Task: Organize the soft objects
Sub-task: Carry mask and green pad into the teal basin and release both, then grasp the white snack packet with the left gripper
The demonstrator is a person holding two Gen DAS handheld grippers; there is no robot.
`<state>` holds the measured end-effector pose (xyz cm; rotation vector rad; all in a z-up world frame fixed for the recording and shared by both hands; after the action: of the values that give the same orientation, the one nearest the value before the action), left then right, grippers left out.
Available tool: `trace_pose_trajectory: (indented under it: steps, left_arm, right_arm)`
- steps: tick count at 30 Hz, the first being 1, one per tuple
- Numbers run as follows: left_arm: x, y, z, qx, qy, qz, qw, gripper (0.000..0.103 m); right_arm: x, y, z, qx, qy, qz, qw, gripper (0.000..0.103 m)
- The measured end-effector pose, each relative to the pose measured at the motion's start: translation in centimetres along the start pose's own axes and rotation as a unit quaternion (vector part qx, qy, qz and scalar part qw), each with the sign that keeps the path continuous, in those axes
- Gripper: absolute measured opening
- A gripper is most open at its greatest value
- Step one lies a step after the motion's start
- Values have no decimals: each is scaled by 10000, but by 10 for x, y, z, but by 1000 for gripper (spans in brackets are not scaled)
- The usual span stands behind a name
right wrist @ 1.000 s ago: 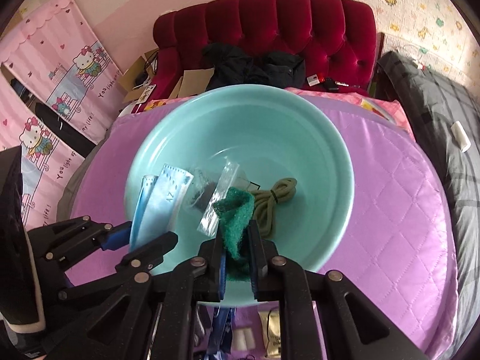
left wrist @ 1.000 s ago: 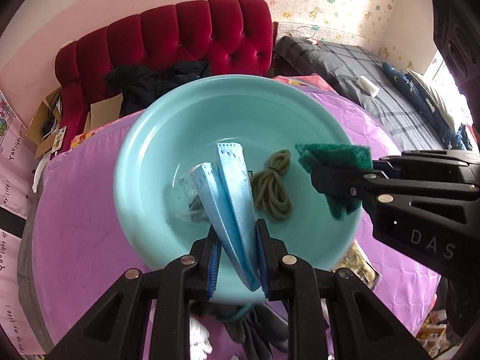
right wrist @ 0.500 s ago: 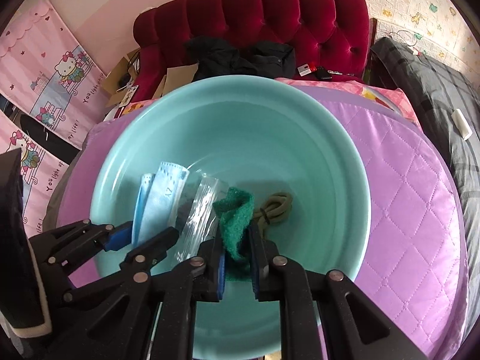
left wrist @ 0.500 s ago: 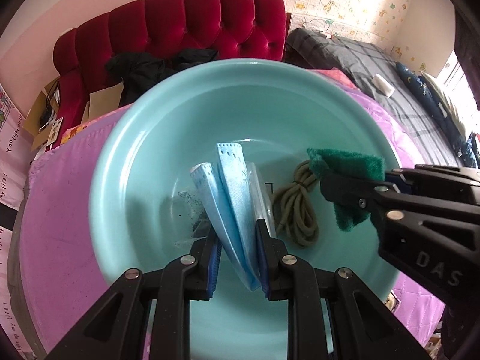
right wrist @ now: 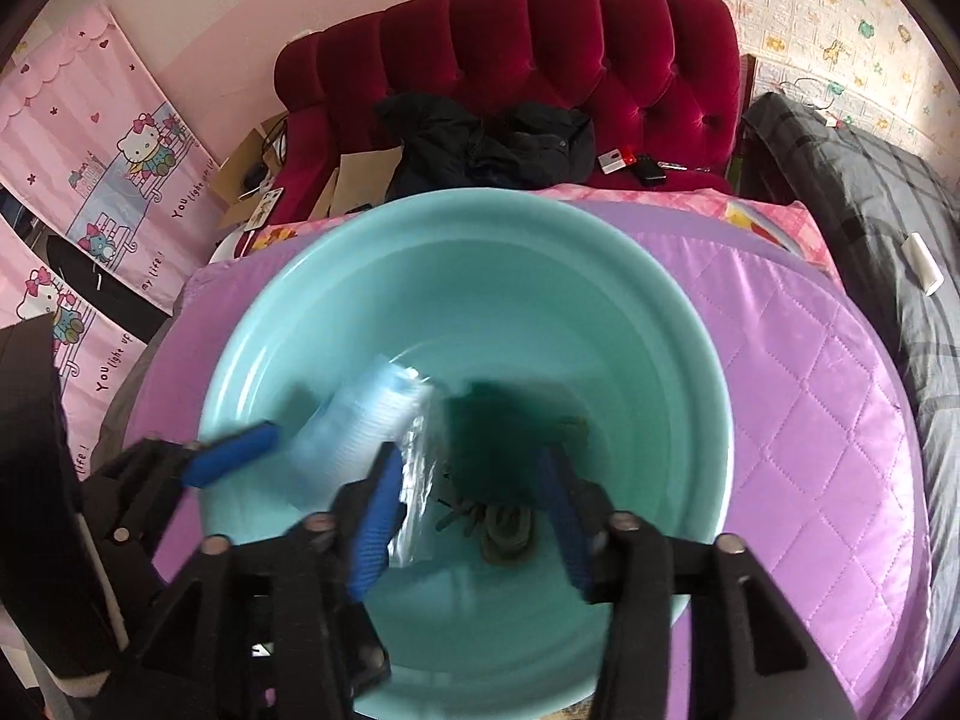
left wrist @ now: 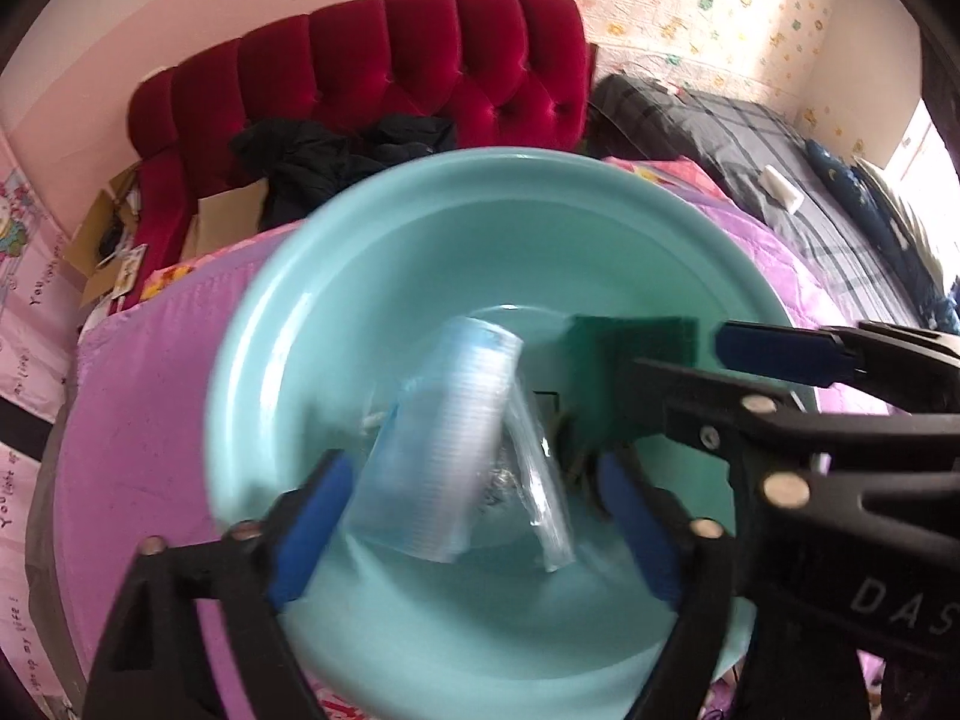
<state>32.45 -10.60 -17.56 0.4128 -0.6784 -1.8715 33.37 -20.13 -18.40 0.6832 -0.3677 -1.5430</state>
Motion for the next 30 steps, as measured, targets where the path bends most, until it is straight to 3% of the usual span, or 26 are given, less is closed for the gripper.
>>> trace_pose_trajectory:
  steps: [2,3,6,15,30]
  left_arm:
    - [-6,1,3,63,171,40,9998,103]
    - [-7,2,3,69,194,61,9998,103]
    - [-11,2,6,146,240,128,9995,103]
    - [-8,-9,25,90,221,156,9996,103]
    - [-6,-35,82,197,559,109,9982,103]
  right_arm:
    - [1,1,2,22,-49,-11,10000,77]
    - [2,1,3,42,-62,-29,10000,87]
    - [5,2,8,127,-174,-33,9998,103]
    - [6,-2,32,203,-274,36,9994,103]
    - [-1,-27,90,382,-416,193,9982,103]
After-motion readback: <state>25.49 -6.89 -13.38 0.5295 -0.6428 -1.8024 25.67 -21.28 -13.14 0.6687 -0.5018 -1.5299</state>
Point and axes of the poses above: each gripper's, at about its wrist camera, not at the fingertips, and z roughly against the way its jaws point, x to its right, y to its top, the point moved 9 cm from there along -z, roughly the way its jaws point, and after that the axes turned 11 degrees about x, right-handed, at the moved point
